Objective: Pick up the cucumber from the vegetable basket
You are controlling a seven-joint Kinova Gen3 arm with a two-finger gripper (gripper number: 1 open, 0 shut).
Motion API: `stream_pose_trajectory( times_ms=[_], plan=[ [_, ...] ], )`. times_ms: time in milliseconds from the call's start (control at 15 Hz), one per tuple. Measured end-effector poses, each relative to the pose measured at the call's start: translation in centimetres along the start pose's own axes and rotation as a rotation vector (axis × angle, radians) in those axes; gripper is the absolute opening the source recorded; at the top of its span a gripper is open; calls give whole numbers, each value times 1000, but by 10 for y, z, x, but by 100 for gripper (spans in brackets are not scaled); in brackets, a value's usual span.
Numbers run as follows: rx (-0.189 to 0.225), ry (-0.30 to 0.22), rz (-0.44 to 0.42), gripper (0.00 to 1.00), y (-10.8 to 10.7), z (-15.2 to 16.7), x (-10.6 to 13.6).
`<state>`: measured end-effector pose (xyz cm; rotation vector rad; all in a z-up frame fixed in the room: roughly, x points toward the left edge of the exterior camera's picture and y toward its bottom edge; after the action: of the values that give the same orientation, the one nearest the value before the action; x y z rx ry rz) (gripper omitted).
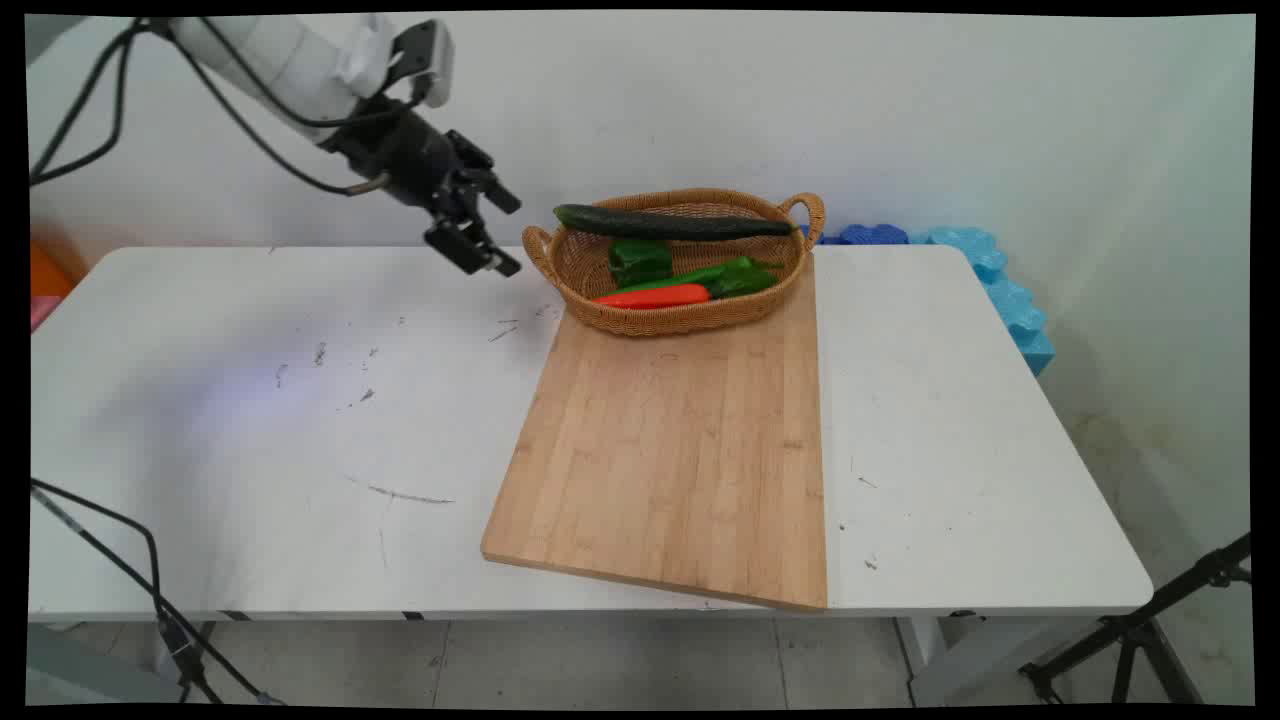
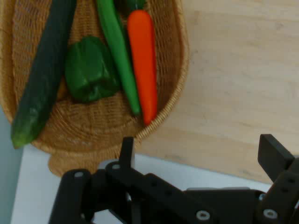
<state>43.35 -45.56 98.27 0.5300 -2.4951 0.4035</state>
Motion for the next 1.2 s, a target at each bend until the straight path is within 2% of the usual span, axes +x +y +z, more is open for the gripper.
stream_pose_trajectory(
  times_ms=[600,1200],
  plan=[
    [50,-4,12,100,-32,62,47],
    [104,-16,67,100,-65,118,75]
  ],
)
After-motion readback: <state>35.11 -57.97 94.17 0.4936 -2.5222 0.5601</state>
